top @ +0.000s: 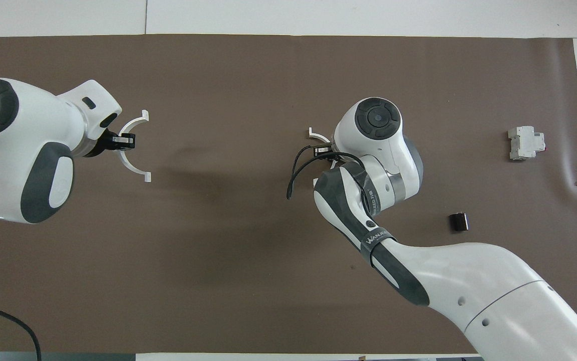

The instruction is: Assemble drain pipe with both arms

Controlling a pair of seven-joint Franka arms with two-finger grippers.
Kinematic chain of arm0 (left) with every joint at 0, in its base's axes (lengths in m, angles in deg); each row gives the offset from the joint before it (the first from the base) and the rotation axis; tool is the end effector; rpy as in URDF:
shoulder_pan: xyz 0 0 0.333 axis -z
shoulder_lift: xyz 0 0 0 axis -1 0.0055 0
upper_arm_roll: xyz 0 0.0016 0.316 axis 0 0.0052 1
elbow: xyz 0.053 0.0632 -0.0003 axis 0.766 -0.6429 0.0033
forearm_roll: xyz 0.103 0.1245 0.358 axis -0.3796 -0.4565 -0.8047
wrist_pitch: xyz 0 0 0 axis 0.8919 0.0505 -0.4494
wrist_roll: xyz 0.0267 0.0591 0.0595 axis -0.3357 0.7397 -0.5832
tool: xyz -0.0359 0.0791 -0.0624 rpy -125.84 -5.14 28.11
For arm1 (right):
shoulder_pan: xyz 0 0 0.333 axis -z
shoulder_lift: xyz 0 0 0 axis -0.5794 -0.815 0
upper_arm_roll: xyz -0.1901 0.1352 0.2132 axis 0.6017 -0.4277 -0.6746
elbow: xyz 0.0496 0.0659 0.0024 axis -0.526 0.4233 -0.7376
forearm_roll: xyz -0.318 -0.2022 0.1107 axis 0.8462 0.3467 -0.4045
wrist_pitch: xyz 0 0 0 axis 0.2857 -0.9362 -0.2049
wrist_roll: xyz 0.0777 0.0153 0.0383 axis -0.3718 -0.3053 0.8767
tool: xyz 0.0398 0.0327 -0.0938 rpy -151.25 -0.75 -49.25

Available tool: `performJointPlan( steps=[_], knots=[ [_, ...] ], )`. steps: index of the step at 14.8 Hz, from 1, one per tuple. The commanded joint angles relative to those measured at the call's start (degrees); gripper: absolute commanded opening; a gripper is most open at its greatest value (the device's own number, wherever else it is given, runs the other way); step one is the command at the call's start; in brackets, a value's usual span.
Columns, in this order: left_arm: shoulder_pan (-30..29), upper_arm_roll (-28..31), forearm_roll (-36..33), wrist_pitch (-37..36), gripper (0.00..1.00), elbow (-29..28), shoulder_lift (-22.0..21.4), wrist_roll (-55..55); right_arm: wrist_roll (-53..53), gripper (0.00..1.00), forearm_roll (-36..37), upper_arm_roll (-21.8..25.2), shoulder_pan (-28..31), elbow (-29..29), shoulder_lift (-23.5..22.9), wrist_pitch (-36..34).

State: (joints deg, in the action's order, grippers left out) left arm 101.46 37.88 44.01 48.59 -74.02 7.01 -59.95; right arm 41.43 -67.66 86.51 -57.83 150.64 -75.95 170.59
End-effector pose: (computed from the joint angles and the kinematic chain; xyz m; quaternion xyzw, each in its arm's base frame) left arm 0.5838 -0.1366 0.4348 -0.9962 0.0565 -0.0598 0.0278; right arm 0.6131 0.2670 0.2963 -0.9995 -0.0089 -0.0204 0.0207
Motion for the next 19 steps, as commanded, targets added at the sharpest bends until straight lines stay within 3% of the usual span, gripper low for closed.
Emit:
performJointPlan(
  steps=[1,3,8,12,15,19],
  knots=[
    [5.0,0.67,-1.09,-1.41,0.0,5.34,4.46,-7.08,2.9,1.0,1.56,-0.13,2.37,-6.41,0.69,-6.91],
    [9.21,0.75,-1.0,-2.46,0.0,10.07,8.4,-9.46,4.32,1.0,2.1,-0.04,4.39,-11.27,1.55,-13.08],
    [17.74,1.01,-1.35,-4.57,0.0,23.78,21.14,-16.57,13.27,1.0,1.48,0.22,13.53,-12.95,14.63,-32.48],
    [20.3,0.93,-0.56,-4.14,0.0,25.13,24.42,-19.93,18.9,1.0,1.92,0.4,19.42,-13.48,23.33,-42.96],
    [21.36,1.02,2.24,-4.4,0.0,27.06,26.08,-21.59,19.0,1.0,2.09,0.48,20.49,-12.26,25.64,-45.88],
    [23.11,1.02,2.96,-4.57,0.0,29.95,29.77,-23.96,19.26,1.0,1.74,0.48,22.07,-8.74,27.22,-44.75]
  ],
)
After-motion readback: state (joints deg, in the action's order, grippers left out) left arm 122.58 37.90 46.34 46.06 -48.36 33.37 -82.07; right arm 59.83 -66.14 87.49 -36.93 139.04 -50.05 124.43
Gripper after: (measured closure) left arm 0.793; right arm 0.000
